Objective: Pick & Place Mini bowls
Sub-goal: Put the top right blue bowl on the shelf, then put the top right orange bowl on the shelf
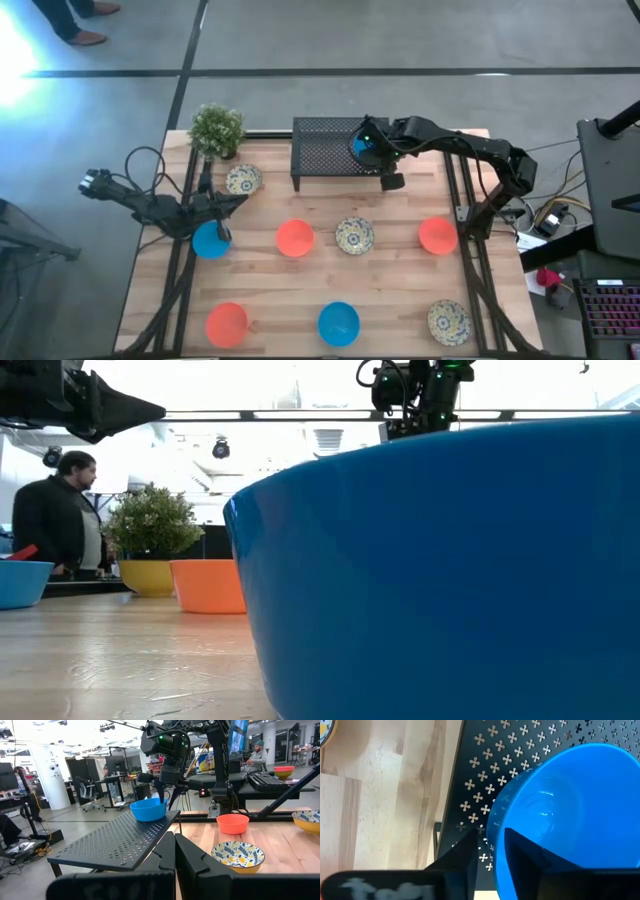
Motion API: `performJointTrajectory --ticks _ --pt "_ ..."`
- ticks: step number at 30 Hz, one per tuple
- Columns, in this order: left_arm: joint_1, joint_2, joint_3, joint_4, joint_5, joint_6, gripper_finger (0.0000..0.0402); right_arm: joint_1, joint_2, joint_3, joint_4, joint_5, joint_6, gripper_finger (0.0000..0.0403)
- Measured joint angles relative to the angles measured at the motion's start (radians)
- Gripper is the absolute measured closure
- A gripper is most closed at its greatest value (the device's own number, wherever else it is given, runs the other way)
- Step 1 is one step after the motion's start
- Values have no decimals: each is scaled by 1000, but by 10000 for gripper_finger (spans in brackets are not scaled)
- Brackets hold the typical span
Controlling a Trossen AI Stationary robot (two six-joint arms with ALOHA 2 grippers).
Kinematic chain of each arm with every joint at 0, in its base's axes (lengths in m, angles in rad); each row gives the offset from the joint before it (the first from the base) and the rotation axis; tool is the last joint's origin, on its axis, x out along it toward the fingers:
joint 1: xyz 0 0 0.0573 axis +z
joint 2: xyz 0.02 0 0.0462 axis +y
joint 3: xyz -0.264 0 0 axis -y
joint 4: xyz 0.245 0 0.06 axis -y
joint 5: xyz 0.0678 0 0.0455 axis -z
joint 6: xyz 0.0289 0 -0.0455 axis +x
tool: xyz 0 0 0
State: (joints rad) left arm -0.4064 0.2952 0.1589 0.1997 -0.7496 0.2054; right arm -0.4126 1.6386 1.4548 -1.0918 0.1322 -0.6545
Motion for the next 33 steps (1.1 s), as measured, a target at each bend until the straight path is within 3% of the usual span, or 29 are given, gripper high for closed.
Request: performJointTrajectory --ticks 11,23,33 --pt "0 0 0 0 0 0 402 0 0 6 3 -1 0 258" --pt "0 0 0 0 0 0 402 0 -19 128 -7 -1 38 269" --pt "0 0 0 2 0 0 402 31 -160 212 -26 -6 79 265"
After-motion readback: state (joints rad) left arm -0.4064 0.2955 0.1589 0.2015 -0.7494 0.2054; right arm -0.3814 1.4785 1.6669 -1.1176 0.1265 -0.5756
